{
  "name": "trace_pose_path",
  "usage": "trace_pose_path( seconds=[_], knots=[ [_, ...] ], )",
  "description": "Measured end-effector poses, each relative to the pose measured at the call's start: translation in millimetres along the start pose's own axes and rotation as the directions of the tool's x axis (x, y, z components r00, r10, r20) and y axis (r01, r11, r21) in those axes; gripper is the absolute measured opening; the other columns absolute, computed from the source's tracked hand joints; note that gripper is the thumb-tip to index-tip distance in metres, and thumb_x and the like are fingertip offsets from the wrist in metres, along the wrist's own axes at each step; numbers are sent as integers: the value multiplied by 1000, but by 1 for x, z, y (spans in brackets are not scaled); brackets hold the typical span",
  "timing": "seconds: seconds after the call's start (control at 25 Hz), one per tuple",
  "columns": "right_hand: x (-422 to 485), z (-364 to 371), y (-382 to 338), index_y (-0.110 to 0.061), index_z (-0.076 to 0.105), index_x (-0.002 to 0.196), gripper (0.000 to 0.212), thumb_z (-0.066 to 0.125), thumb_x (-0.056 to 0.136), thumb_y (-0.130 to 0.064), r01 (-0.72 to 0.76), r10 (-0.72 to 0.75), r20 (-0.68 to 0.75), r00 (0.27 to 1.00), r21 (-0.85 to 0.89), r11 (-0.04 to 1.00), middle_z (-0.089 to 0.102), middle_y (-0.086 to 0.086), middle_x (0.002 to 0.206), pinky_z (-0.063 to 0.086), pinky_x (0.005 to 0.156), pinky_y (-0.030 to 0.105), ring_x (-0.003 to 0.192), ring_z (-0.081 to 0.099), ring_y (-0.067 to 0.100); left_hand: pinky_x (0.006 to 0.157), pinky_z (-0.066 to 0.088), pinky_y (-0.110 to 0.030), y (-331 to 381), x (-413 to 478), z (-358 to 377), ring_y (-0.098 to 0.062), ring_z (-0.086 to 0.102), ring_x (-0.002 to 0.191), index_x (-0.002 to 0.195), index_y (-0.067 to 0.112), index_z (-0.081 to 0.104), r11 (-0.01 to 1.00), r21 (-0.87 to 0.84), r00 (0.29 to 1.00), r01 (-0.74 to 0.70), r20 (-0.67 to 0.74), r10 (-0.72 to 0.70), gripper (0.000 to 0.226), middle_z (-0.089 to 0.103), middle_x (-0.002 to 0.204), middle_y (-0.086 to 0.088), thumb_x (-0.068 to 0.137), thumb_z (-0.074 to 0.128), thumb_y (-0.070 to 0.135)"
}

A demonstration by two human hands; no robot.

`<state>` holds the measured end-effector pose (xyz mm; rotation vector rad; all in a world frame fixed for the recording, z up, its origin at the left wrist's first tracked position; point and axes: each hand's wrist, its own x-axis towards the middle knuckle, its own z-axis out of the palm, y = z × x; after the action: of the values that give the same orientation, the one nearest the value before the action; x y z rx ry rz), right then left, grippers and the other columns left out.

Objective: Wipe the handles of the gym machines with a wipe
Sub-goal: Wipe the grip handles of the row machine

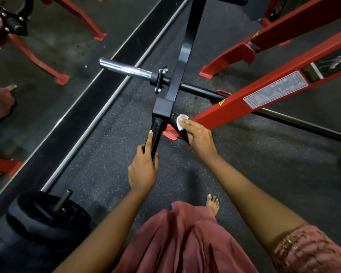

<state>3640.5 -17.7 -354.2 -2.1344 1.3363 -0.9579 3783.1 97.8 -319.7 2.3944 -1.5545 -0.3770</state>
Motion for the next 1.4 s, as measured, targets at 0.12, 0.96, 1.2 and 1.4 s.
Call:
trace_pose_path(
  seconds=[0.12, 0.96, 1.2, 1.4],
  knots=[
    [-36, -9, 13, -2, 67, 108, 49, 61, 66, 21, 58, -58, 5, 998, -90, 994, 68, 15, 110, 42, 95, 24, 99, 66, 27, 64, 52, -45, 2, -1, -1, -24, 59, 81, 147, 36, 4, 1000, 0, 1000, -4, -3, 4, 67, 48, 112, -5, 95, 45, 27],
    [-66, -15, 23, 3, 70, 99, 45, 66, 58, 22, 45, -50, -21, 999, -189, 981, 69, 19, 103, 55, 79, 42, 90, 69, 33, 74, 49, -46, 2, -3, -5, -29, 59, 90, 147, 36, 7, 999, -48, 1000, -11, 18, 12, 57, 49, 116, -9, 97, 34, 41],
    [-8, -9, -13, 2, 70, 98, 37, 58, 67, 19, 10, -16, -150, 989, -40, 999, 69, 20, 102, 53, 82, 39, 92, 68, 33, 66, 43, -39, 3, -2, -4, -28, 58, 87, 147, 35, 7, 1000, -11, 1000, -15, -8, 15, 55, 50, 115, -9, 98, 31, 42],
    [17, 4, -23, 0, 68, 105, 33, 55, 78, 14, -113, 115, -11, 993, 106, 988, 67, 15, 112, 39, 97, 19, 103, 64, 25, 64, 41, -39, 2, -4, -2, -28, 58, 87, 147, 35, 7, 1000, 3, 999, -30, -17, 30, 55, 50, 115, -10, 98, 30, 42]
  ],
)
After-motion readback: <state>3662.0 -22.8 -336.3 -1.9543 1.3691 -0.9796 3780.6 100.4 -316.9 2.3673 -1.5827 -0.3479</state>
